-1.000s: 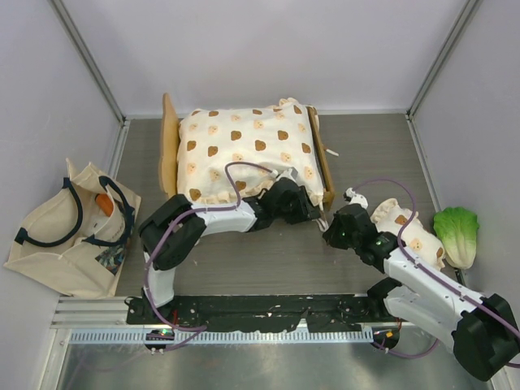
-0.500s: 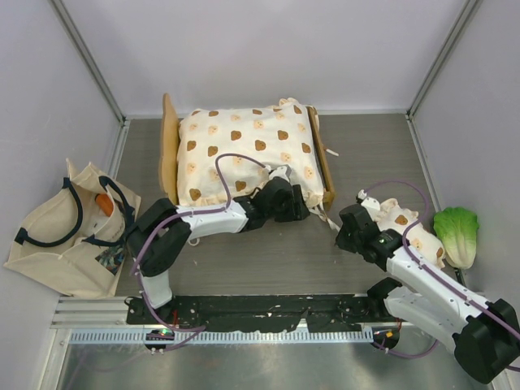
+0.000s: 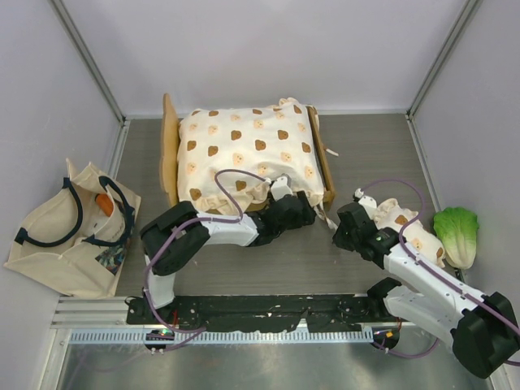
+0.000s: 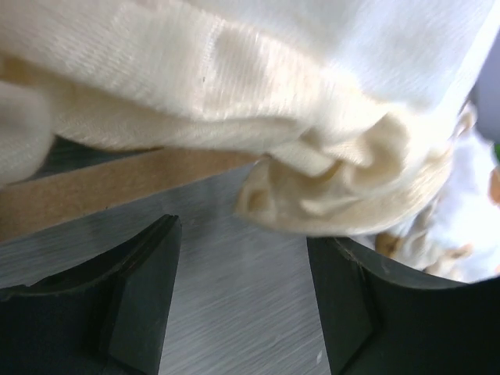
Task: Set up the pet bed
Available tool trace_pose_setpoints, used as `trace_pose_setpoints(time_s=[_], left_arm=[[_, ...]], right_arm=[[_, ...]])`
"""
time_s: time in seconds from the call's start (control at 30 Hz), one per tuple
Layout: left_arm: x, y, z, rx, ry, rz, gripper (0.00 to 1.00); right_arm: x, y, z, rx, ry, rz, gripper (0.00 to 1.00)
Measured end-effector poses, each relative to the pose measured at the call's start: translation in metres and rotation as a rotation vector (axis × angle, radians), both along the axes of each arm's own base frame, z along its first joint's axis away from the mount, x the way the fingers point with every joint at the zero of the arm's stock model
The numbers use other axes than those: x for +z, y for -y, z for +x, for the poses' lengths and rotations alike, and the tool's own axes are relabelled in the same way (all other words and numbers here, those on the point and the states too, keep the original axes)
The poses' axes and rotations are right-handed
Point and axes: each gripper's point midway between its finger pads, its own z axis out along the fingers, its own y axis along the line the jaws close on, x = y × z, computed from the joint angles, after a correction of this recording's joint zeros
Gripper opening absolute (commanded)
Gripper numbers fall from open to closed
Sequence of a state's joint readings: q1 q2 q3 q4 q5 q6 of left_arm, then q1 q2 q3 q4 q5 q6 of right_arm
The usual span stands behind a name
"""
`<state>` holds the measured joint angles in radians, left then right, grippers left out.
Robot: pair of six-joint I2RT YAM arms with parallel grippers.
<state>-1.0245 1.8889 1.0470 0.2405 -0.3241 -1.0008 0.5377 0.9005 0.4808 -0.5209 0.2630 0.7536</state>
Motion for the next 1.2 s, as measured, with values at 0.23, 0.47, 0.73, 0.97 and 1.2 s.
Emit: trace_pose_setpoints(time_s=[0.23, 0.47, 0.73, 0.97, 1.2], left_arm=[[0.02, 0.018, 0.029, 0.192, 0.024, -0.21, 0.64], [0.025, 0.02, 0.037, 0.288, 0.033, -0.282, 0.62], [-0.015, 0.024, 0.011, 0.292, -0.05, -0.202, 0.65], [-0.013, 0.028, 0.015, 0.357, -0.08, -0.208, 0.66], [-0.018, 0.035, 0.023, 0.441, -0.139, -0.171, 0.56]], right_arm=[[0.009, -0.005, 0.001, 0.03, 0.032, 0.031, 0.01], [0.013, -0.009, -0.001, 0.07, 0.043, 0.045, 0.01], [0.015, -0.011, 0.001, 0.092, 0.059, 0.044, 0.01], [0.016, -0.014, 0.002, 0.101, 0.063, 0.05, 0.01], [0.016, -0.014, 0.002, 0.112, 0.063, 0.05, 0.01]])
